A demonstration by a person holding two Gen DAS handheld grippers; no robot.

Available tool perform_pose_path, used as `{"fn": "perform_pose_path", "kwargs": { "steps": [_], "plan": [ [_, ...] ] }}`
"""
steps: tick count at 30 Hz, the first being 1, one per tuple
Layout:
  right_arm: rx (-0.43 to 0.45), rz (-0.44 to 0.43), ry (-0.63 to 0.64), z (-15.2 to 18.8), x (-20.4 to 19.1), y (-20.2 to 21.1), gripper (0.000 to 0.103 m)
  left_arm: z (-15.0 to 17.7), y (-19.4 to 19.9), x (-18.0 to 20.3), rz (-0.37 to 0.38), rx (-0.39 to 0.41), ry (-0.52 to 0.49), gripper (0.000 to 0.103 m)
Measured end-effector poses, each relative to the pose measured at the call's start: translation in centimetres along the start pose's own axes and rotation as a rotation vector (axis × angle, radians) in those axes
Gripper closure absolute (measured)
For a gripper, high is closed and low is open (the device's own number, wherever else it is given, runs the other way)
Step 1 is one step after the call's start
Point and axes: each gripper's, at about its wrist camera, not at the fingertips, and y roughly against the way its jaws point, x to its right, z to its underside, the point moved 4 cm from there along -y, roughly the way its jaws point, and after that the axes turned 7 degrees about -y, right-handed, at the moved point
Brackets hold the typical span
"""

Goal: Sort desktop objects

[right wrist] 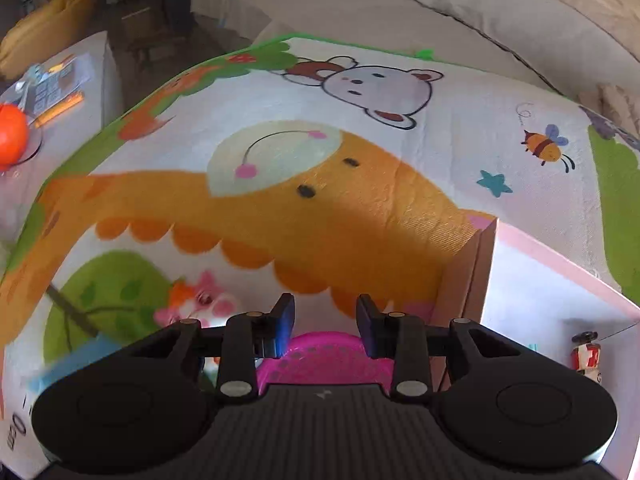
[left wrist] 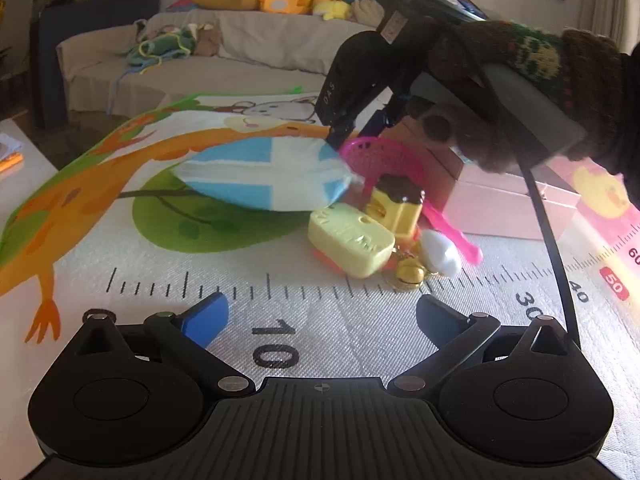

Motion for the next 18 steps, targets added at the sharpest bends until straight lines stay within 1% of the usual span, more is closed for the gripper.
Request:
{"fn": "perform_pose_path", "kwargs": {
  "steps": [3, 6, 7, 9, 11, 12, 13, 14, 15, 17, 18],
  "plan": [
    [-0.035, -0.072, 0.052, 3.5, -1.8, 2.3, 0.070, 0.3, 0.4, 0.6, -0.001, -0.012, -0.030, 0.000],
    [-0.074, -0.140, 0.080, 7.4, -2.2, 5.0, 0.069, 1.1, 1.1, 2.0, 0.042, -0.032, -0.080, 0.000],
    [-0.050, -0.136, 0.094, 8.7, -2.0, 6.2, 0.069, 1.3, 1.4, 2.6, 0.058, -0.034, -0.099, 0.000],
    [0.035, -0.130, 0.124, 11.2, -1.2, 9.3, 0.068, 1.8, 1.9, 3.9, 0.104, -0.040, -0.130, 0.000],
    [0.124, -0.124, 0.121, 13.7, 0.2, 12.4, 0.060, 2.2, 2.2, 5.2, 0.158, -0.041, -0.154, 0.000],
    [0.168, -0.126, 0.106, 15.4, 1.1, 14.0, 0.058, 2.4, 2.3, 6.0, 0.175, -0.043, -0.169, 0.000],
    [0.200, -0.123, 0.092, 17.0, 1.9, 15.3, 0.057, 2.6, 2.4, 6.7, 0.188, -0.047, -0.185, 0.000],
    [0.224, -0.122, 0.073, 18.5, 2.6, 16.3, 0.057, 2.7, 2.5, 7.5, 0.194, -0.051, -0.198, 0.000],
    [0.256, -0.109, 0.031, 20.3, 3.6, 17.3, 0.055, 2.9, 2.5, 8.1, 0.186, -0.052, -0.208, 0.000],
    [0.301, -0.075, -0.051, 23.2, 5.3, 18.3, 0.048, 2.9, 2.4, 8.9, 0.141, -0.061, -0.204, 0.000],
    [0.325, -0.048, -0.116, 24.9, 6.4, 18.5, 0.045, 2.9, 2.3, 9.3, 0.120, -0.064, -0.193, 0.000]
  ]
}}
